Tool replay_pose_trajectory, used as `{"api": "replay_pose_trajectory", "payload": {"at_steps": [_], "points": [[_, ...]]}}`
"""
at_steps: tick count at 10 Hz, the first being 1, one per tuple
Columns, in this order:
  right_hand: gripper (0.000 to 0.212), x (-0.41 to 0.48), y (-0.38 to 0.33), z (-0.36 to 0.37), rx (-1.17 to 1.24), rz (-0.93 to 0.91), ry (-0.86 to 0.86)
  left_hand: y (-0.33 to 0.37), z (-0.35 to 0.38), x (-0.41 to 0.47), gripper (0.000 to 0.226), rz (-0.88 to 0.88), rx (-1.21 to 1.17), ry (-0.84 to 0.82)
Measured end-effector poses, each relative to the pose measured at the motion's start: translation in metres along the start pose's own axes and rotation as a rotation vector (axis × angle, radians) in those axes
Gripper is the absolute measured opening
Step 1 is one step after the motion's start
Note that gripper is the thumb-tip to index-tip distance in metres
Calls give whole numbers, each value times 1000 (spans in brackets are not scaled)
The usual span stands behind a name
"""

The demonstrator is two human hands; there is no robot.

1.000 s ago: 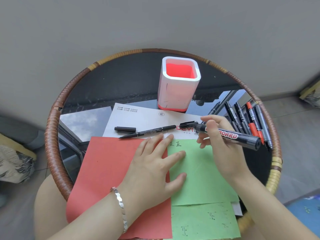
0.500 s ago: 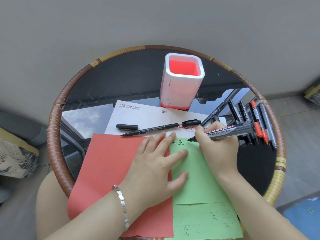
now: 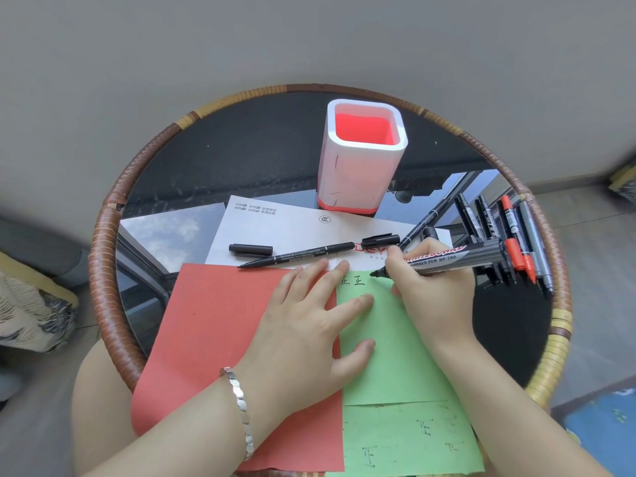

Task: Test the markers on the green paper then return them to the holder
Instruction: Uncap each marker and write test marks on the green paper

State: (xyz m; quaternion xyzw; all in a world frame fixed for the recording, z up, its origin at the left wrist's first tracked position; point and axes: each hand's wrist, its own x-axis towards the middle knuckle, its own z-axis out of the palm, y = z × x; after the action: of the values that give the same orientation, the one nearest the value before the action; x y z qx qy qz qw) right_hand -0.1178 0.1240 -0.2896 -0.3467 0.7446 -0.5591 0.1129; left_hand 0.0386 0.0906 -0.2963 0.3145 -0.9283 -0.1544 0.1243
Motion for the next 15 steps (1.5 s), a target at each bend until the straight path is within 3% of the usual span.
{"api": "replay_pose_trajectory", "payload": {"at_steps": [1, 7, 8, 10, 11, 12, 13, 14, 15], "points": [[28, -3, 0, 1, -49, -36, -54, 1, 0, 0, 45, -2, 4, -2], [26, 2, 3, -15, -125, -22, 38, 1, -1, 1, 45, -9, -11, -3], [25, -1, 2, -16, -117, -4, -34, 1, -1, 1, 44, -11, -10, -3], [25, 5, -2, -23, -112, -34, 79, 0, 0, 0, 44, -9, -16, -2], [21, 3, -15, -36, -48, -125, 27, 0, -1, 0, 44, -12, -5, -4], [13, 6, -17, -52, 15, -87, -81, 0, -1, 0, 44, -13, -4, -9], [25, 7, -19, -75, 15, -86, -232, -1, -1, 0, 44, -12, -17, -7], [5, 8, -16, -85, -240, -235, -218, -1, 0, -1, 44, -11, -17, 0], [15, 16, -6, -90, -439, -340, -229, 0, 0, 0, 44, -9, -24, 0]]}}
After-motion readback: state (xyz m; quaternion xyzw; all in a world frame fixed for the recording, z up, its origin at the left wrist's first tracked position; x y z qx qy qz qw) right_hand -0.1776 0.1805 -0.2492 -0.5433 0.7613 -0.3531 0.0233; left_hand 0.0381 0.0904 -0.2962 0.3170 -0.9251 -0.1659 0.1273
